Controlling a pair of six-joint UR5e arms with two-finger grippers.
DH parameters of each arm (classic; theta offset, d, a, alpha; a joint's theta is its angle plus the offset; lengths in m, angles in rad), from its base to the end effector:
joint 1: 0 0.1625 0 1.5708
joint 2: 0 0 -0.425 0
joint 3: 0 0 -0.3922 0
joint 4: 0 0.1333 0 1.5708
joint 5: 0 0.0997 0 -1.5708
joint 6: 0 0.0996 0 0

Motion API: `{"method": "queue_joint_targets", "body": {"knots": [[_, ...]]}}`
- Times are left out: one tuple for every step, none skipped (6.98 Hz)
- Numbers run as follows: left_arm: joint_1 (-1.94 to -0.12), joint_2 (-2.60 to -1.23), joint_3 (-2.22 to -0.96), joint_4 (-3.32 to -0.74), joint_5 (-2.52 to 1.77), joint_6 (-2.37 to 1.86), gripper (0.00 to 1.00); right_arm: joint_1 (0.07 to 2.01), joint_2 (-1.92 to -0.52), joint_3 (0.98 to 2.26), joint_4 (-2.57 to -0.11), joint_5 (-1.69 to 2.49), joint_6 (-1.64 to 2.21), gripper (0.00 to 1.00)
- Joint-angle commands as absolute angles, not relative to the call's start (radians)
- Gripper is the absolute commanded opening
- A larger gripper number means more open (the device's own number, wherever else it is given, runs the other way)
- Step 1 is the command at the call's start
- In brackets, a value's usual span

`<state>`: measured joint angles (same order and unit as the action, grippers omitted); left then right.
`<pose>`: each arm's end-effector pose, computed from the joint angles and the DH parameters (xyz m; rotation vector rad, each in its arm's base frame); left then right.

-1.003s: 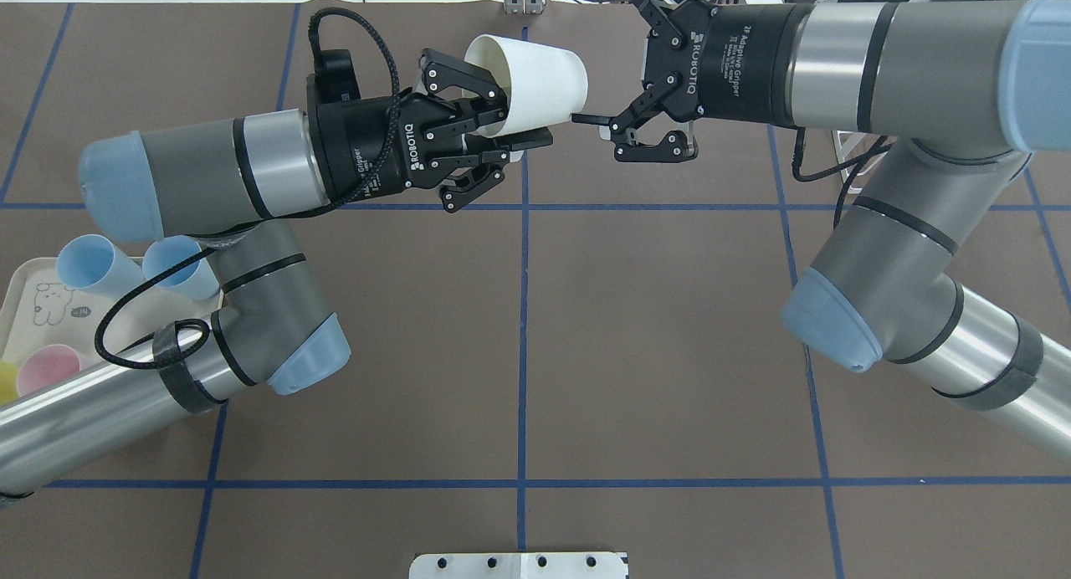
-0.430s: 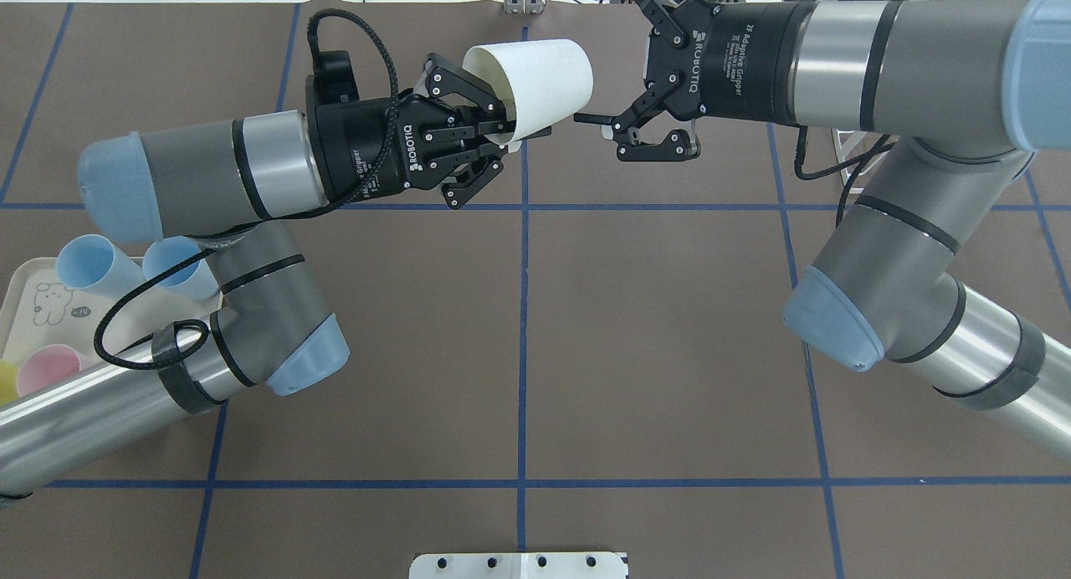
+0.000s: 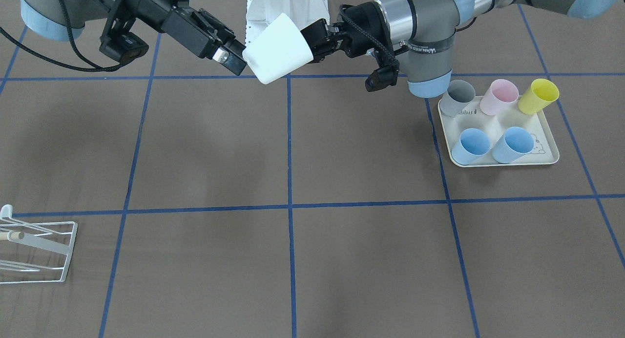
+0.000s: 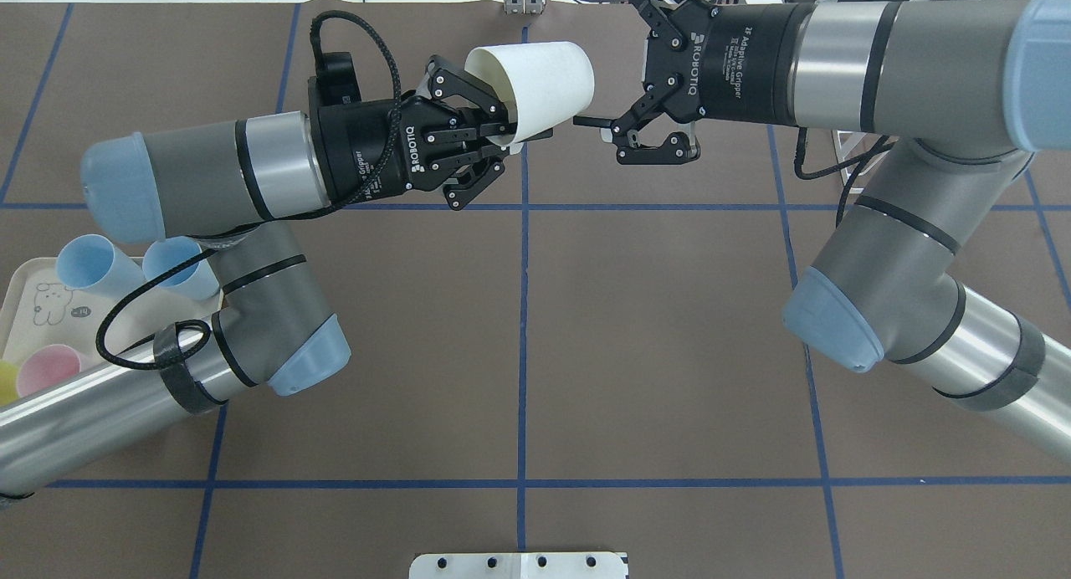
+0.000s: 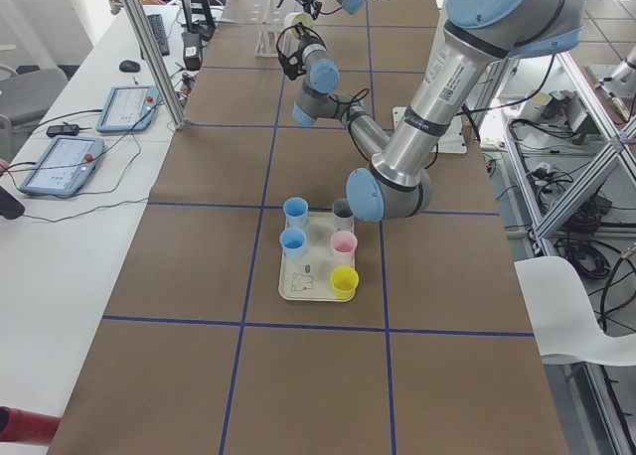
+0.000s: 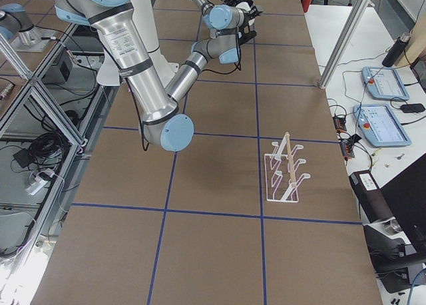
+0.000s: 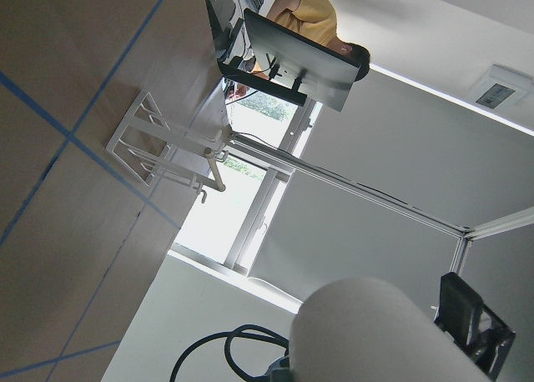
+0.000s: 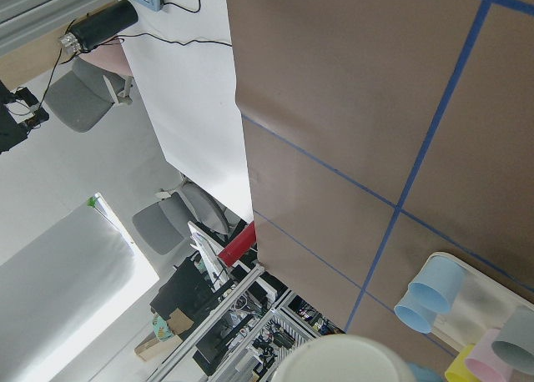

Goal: Transfer IKEA cup to right arm and place on rack

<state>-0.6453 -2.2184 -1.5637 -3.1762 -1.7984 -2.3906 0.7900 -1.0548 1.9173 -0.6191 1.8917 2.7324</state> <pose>0.4001 -0.4400 0.1286 -0.3231 2.2584 -0.5383 -0.3025 -0.4500 0.1148 -0.5957 -1.8487 1.0732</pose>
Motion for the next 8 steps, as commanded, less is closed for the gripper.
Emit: {"method": "queue_joint_targets", "body": {"knots": [[-0.644, -2.235, -1.562, -3.175, -1.819, -2.390, 0.00, 0.790, -1.058, 1.916, -0.620, 1.893, 2.707, 0.99], [-0.644, -2.240, -1.560, -3.175, -1.821, -2.390, 0.00, 0.788, -1.058, 1.916, -0.620, 1.894, 2.707, 0.99], [-0.644, -2.246, -1.557, -3.175, -1.821, -2.390, 0.00, 0.790, -1.058, 1.917, -0.621, 1.894, 2.707, 0.99], [-0.643, -2.247, -1.557, -3.174, -1.819, -2.390, 0.00, 0.788, -1.058, 1.919, -0.621, 1.894, 2.707, 0.99], [-0.643, -2.247, -1.554, -3.175, -1.819, -2.388, 0.00, 0.790, -1.058, 1.921, -0.620, 1.894, 2.707, 0.99], [-0.644, -2.249, -1.546, -3.175, -1.819, -2.373, 0.00, 0.790, -1.058, 1.922, -0.621, 1.896, 2.706, 0.99], [-0.644, -2.258, -1.536, -3.174, -1.819, -2.367, 0.00, 0.790, -1.061, 1.922, -0.621, 1.898, 2.706, 0.99], [-0.644, -2.258, -1.528, -3.175, -1.819, -2.365, 0.00, 0.790, -1.060, 1.922, -0.621, 1.899, 2.704, 0.99]]}}
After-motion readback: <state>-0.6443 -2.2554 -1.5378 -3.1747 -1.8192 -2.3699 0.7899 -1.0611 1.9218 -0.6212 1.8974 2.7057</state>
